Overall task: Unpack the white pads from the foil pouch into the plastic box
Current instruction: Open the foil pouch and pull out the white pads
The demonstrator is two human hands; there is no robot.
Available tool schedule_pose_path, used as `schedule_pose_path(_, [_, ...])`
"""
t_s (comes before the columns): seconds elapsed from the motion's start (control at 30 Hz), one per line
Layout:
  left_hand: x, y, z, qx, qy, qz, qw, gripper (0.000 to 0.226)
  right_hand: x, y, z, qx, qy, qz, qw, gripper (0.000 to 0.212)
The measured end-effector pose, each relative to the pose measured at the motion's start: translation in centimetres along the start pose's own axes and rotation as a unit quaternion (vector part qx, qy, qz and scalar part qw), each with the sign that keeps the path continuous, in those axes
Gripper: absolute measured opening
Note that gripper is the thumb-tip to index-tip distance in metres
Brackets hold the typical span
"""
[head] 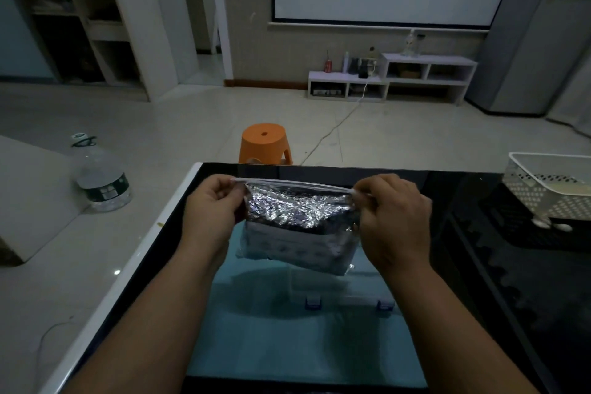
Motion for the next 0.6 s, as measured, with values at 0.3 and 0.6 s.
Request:
schedule_pose_path(0.3, [-1.5, -0.1, 0.9, 0.0, -0.085, -0.048, 0.995, 0.026, 1.3, -2.9, -0.6, 0.251, 0.067, 0.149, 0.954, 0.031])
schedule_pose_path(0.6, [0.3, -0.2, 0.3, -0.007, 0.068, -0.065, 0.996, 0.029, 6.7, -2.9, -8.4, 0.634, 0.365, 0.427, 0.532, 0.053])
Point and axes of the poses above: each hand's wrist, its own z-axis towards the middle knuckle, its own x-axis out of the palm, y = z × x, the point moved 7 cm from there along z, towards the middle knuckle, and after that the axes turned 9 degrees about -y, right-handed, at the moved point
